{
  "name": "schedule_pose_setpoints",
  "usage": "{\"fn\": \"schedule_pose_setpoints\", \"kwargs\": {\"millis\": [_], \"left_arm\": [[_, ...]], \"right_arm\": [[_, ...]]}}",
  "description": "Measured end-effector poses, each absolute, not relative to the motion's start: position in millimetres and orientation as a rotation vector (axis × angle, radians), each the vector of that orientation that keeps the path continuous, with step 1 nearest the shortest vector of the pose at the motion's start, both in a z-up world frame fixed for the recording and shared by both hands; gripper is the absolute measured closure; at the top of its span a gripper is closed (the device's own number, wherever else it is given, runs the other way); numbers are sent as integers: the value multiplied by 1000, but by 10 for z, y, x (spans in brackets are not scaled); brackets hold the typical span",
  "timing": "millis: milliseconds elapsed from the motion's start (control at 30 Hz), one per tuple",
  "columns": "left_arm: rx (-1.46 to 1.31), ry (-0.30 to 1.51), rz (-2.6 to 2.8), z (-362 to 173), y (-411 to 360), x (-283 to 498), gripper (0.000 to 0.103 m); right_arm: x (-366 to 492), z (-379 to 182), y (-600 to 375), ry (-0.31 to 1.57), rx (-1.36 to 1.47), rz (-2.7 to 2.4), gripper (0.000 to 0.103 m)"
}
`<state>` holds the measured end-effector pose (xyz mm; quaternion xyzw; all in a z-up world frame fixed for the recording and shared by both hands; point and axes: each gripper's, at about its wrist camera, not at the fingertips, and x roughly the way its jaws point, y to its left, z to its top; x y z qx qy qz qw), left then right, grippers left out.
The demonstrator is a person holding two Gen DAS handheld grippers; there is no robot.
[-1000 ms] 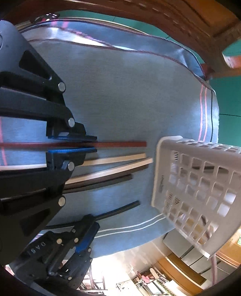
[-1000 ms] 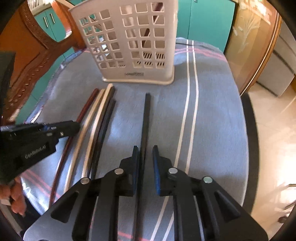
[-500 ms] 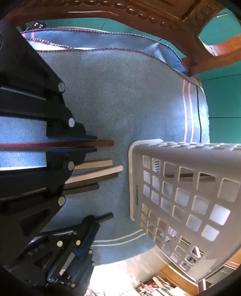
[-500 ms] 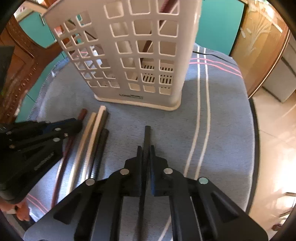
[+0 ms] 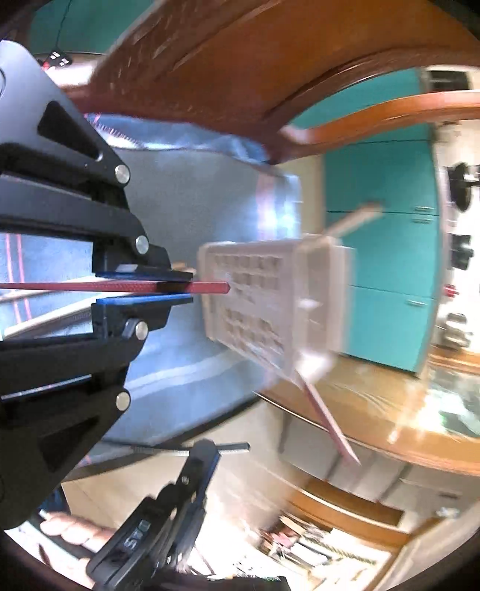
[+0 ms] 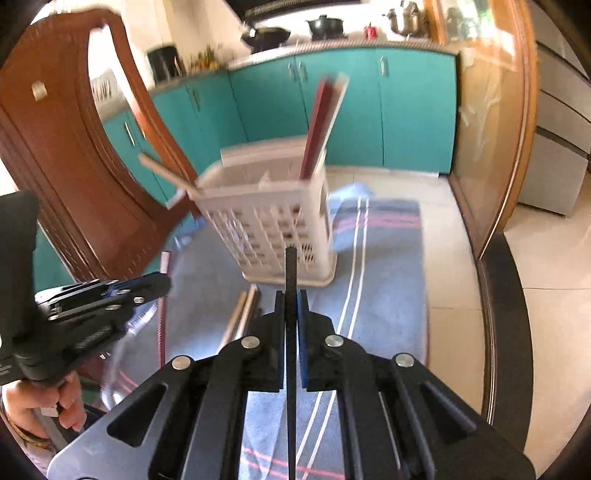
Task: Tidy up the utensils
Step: 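Lift both held chopsticks up over the white holder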
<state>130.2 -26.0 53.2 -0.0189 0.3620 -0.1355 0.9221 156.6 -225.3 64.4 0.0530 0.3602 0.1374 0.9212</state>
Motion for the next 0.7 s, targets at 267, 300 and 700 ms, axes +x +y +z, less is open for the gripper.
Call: {"fn": "schedule_pose_setpoints", "kwargs": {"millis": [267,300,700], "left_arm": [[-54,467,-309,1618,-150,970,96],[-58,441,-306,1722,-119,1011,96],[-75,277,-202,2521,-136,1716,96]], "right_arm": [[1360,1550,-2322,529,139,303,96],[1375,1660,-2333,506,140,301,96],[1911,2397,-2231,257,140,185,96]]}}
